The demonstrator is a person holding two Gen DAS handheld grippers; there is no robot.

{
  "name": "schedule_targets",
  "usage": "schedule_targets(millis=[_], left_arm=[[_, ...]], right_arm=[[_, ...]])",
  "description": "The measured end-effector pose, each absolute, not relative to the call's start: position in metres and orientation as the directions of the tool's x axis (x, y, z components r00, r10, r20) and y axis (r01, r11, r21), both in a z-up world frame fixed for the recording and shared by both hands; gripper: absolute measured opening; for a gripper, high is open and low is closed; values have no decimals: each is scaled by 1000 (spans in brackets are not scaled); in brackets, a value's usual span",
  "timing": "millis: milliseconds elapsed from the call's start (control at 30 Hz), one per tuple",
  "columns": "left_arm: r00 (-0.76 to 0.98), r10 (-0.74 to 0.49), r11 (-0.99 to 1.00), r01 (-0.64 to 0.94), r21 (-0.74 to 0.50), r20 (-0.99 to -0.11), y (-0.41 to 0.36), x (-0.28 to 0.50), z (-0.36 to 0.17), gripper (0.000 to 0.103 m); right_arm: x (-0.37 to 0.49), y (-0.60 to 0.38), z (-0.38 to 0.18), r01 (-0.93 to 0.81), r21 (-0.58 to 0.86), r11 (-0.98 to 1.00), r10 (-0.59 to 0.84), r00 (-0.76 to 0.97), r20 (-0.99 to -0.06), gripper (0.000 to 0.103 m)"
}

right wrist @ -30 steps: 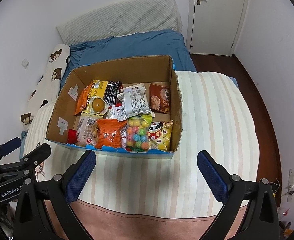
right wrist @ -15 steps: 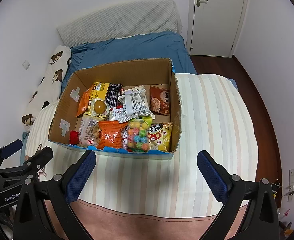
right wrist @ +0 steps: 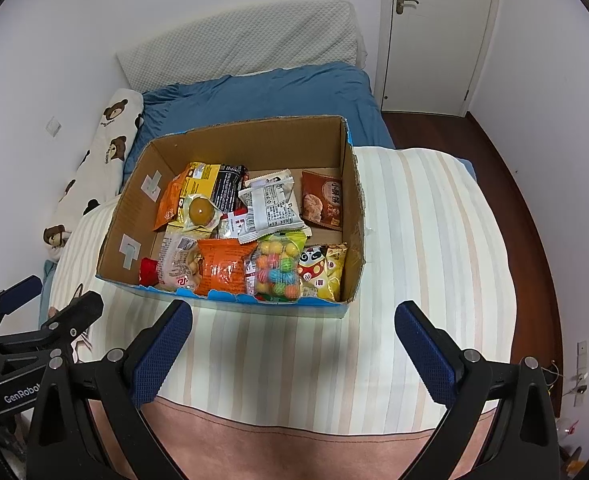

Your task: Organize snacks

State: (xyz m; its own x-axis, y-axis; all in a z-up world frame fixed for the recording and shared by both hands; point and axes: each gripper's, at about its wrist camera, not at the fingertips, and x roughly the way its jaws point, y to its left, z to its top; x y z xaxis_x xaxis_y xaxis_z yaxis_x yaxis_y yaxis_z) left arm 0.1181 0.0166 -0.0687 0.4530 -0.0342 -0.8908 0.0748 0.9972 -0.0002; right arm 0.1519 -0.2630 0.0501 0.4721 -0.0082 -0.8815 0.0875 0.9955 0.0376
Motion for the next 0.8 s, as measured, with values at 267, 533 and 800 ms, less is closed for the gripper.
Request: schedule_targets(millis=[267,533,800], left_arm=[[461,-36,997,77,0,-886,16,117,-62,103],[466,-35,997,77,2,-884,15,116,-58,103],[465,-35,997,77,1,-885,14,116,-58,103]], right_arm=[[151,-262,49,84,38,996,-6,468,-884,103],[151,-262,48,81,39,996,-3,465,-885,103],[151,-262,49,77,41,996,1,464,-886,103]])
